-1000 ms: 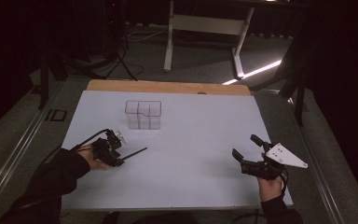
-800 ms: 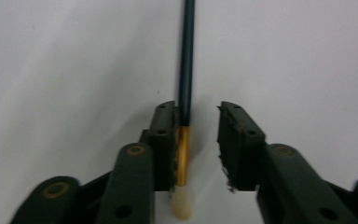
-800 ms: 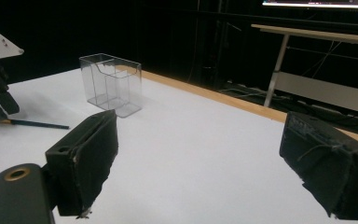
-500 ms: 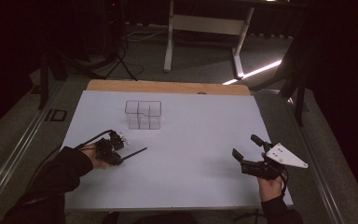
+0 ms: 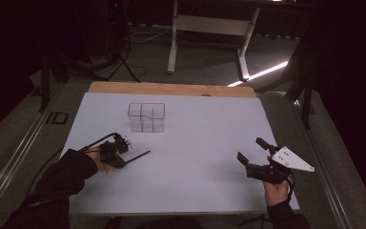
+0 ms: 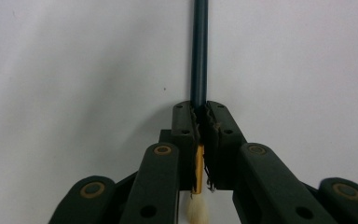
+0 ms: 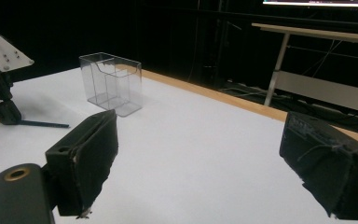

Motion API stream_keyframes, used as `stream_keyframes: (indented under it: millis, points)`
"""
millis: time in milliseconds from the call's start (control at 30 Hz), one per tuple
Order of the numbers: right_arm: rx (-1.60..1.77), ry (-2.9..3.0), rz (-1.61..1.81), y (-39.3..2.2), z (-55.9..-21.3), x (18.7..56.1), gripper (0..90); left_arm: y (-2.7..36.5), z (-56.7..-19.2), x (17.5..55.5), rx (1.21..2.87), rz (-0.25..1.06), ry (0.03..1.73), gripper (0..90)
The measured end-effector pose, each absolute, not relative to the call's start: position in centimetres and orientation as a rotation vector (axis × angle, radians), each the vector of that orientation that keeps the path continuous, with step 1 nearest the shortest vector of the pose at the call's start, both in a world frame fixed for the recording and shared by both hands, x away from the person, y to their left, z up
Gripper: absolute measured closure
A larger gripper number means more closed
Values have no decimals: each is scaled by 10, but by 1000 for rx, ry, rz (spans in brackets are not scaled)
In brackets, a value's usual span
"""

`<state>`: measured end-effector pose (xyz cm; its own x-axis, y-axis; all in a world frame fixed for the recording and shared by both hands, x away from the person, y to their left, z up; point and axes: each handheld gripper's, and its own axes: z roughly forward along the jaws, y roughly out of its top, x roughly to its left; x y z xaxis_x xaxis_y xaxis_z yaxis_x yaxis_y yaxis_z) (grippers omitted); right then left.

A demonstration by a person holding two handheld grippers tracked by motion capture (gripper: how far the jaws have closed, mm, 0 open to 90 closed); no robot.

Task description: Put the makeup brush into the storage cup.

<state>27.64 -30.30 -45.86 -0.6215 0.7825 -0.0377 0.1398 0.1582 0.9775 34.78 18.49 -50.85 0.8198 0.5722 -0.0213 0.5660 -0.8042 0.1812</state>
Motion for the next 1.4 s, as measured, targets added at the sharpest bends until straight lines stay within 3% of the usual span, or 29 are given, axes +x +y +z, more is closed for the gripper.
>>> stream_keyframes:
  millis: [633,1400]
  points:
    - [878,1886,1496,-303,-459,277,112,179,-476,348,2768,4,741,840]
    - [878,1904,1484,-301,-460,278,113,122,-439,350,2783,13,471,840]
